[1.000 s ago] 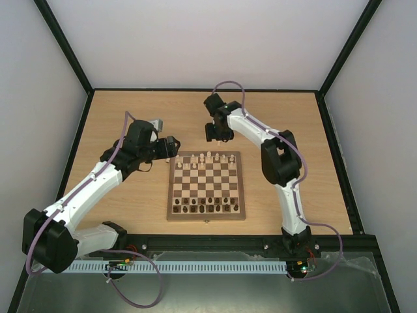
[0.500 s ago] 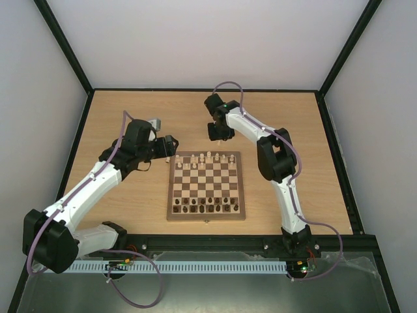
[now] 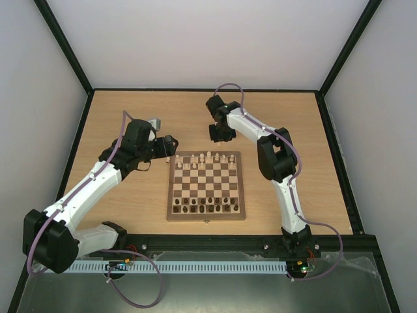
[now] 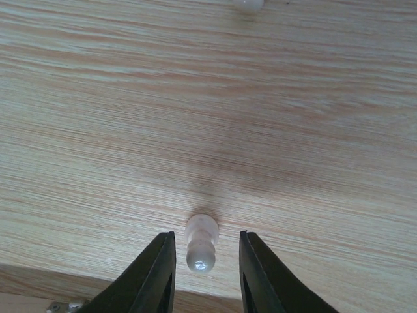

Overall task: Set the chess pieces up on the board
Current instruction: Pick up the chess piece at the center of the board, then place the chess piece on the chessboard, then pick up the chess piece at the center of the board, then place the chess piece on the chessboard.

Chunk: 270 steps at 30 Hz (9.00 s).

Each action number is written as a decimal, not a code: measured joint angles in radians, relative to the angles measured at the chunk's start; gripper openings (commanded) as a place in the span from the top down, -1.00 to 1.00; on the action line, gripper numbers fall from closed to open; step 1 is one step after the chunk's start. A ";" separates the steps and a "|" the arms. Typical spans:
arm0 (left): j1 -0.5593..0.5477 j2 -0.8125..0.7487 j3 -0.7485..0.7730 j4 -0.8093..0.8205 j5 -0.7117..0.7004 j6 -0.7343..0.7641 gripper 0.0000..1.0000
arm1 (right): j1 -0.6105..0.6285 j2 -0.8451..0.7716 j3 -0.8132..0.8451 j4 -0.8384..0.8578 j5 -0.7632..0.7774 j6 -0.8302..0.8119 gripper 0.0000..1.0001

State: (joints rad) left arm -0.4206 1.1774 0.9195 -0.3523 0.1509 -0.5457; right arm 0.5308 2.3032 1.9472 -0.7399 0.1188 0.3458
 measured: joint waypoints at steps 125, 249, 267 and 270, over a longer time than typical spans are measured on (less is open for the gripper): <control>0.145 0.124 -0.003 -0.072 -0.134 -0.033 -0.71 | 0.163 -0.770 -0.629 0.116 -0.052 0.032 -0.10; -0.996 -0.197 -0.006 -0.135 -0.372 0.072 0.95 | 0.139 -1.180 -1.049 0.305 -1.181 0.374 0.02; -1.015 -0.180 0.000 -0.110 -0.389 0.072 0.95 | 0.175 -1.170 -1.074 0.336 -1.182 0.397 0.39; -1.016 -0.179 0.000 -0.111 -0.391 0.072 0.95 | 0.177 -1.173 -1.077 0.341 -1.182 0.400 0.52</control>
State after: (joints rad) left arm -1.4368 0.9981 0.9192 -0.4637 -0.2401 -0.4732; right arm 0.7082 1.1301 0.8700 -0.3985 -1.0630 0.7460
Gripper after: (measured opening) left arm 0.113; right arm 0.306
